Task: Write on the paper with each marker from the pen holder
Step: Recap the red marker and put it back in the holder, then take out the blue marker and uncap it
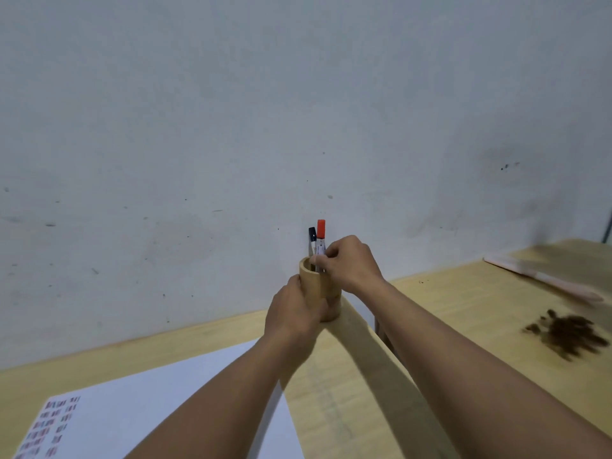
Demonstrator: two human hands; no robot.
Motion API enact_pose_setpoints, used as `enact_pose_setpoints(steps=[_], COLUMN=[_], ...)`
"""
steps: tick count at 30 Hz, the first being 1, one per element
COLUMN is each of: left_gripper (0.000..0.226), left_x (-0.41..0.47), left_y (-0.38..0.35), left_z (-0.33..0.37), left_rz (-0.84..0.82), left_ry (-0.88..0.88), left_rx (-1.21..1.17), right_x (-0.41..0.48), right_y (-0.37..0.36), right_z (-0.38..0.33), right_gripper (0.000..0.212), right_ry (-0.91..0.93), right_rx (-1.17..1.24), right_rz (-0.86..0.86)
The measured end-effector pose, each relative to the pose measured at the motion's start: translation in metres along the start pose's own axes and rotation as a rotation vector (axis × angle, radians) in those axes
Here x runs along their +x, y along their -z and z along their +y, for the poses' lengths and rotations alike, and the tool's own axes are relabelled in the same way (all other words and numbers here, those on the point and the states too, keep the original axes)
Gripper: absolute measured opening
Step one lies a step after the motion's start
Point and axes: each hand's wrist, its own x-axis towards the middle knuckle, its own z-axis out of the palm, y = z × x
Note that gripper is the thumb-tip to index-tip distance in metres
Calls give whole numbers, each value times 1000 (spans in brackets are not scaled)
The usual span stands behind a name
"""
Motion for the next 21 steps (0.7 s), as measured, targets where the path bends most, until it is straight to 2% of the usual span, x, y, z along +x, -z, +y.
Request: enact_pose_setpoints(steps=[4, 8, 12, 15, 21], left_gripper=[26, 43, 53, 59, 67], left_x=[5, 13, 18, 20, 23], left_y=[-3, -7, -14, -16, -17], left_z=[-7, -7, -13, -16, -19], left_rz=[75, 69, 82, 82, 79], left_ry=[-19, -33, -57, -64, -68], left_rx=[81, 57, 59, 57, 14], right_x=[2, 10, 19, 26, 34], right_y=[-3, 1, 2, 3, -2], right_z=[6, 10, 11, 11, 19], right_gripper=[30, 22, 29, 25, 17], right_ry=[-30, -82, -79, -67, -59], right_rx=[51, 152, 61, 42, 88], right_rz=[23, 83, -18, -93, -83])
